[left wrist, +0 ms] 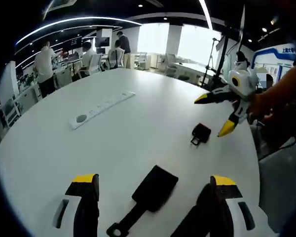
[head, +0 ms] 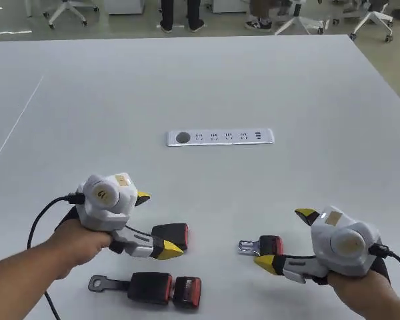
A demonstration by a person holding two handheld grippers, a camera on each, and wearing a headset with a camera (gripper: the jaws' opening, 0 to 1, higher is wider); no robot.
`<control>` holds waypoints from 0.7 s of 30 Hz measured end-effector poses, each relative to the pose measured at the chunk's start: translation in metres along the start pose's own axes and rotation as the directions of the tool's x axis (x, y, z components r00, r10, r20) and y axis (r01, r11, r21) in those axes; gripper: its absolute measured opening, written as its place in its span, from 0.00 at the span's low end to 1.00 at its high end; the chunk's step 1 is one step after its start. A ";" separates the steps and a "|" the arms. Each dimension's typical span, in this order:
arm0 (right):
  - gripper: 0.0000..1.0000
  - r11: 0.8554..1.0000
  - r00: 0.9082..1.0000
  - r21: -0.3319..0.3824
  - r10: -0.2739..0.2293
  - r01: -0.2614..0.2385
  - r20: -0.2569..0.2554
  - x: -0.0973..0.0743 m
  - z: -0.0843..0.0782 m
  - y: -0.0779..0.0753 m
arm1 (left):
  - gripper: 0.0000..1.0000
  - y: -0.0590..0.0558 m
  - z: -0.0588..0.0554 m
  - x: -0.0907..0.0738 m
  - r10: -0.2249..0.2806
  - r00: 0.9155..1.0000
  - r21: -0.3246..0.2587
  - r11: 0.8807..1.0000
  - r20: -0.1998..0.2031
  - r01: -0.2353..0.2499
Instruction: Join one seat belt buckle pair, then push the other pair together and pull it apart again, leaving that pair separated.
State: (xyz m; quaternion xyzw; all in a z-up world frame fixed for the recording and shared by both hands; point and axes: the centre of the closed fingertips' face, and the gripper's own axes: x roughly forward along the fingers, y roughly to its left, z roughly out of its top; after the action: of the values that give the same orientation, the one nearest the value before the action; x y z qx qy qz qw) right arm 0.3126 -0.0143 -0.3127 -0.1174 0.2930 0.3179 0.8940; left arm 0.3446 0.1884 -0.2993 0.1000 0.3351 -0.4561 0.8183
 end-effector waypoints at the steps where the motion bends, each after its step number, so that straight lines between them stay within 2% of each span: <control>1: 0.89 1.000 1.000 0.016 -0.022 0.022 0.018 -0.004 0.003 0.001 | 0.97 -0.005 0.001 -0.009 0.020 0.999 -0.045 0.999 0.029 -0.018; 3: 0.90 0.999 0.999 0.030 -0.035 0.034 0.026 -0.008 0.006 0.005 | 0.98 -0.004 -0.003 -0.015 0.032 0.998 -0.075 0.997 0.051 -0.028; 4: 0.90 0.998 0.999 0.038 -0.041 0.039 0.033 -0.010 0.008 0.006 | 0.98 -0.004 -0.006 -0.019 0.041 0.998 -0.079 0.996 0.045 -0.037; 5: 0.91 0.997 0.997 0.055 -0.052 0.049 0.052 -0.013 0.011 0.008 | 0.98 -0.003 -0.006 -0.026 0.078 0.994 -0.119 0.991 0.072 -0.069; 7: 0.92 0.995 0.996 0.076 -0.064 0.059 0.066 -0.018 0.014 0.013 | 0.99 -0.007 -0.008 -0.037 0.089 0.991 -0.162 0.984 0.102 -0.072; 10: 0.93 0.993 0.993 0.084 -0.086 0.078 0.087 -0.028 0.020 0.019 | 1.00 -0.013 -0.020 -0.051 0.109 0.990 -0.175 0.980 0.084 -0.093; 12: 0.95 0.991 0.989 0.106 -0.097 0.086 0.108 -0.034 0.023 0.024 | 1.00 -0.017 -0.024 -0.063 0.123 0.986 -0.216 0.972 0.108 -0.098; 14: 0.95 0.988 0.986 0.116 -0.120 0.107 0.114 -0.041 0.025 0.027 | 1.00 -0.022 -0.027 -0.075 0.142 0.981 -0.232 0.967 0.130 -0.109; 19: 0.97 0.984 0.981 0.127 -0.140 0.123 0.135 -0.055 0.027 0.040 | 1.00 -0.031 -0.043 -0.099 0.173 0.975 -0.265 0.955 0.138 -0.132; 21: 0.98 0.983 0.980 0.132 -0.145 0.127 0.139 -0.061 0.026 0.046 | 1.00 -0.035 -0.050 -0.108 0.188 0.974 -0.276 0.950 0.129 -0.147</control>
State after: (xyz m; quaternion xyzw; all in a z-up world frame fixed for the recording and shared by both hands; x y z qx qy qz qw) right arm 0.2563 0.0009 -0.2563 -0.0584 0.2361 0.2452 0.9385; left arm 0.2546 0.2661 -0.2633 -0.0176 0.3192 -0.3422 0.8836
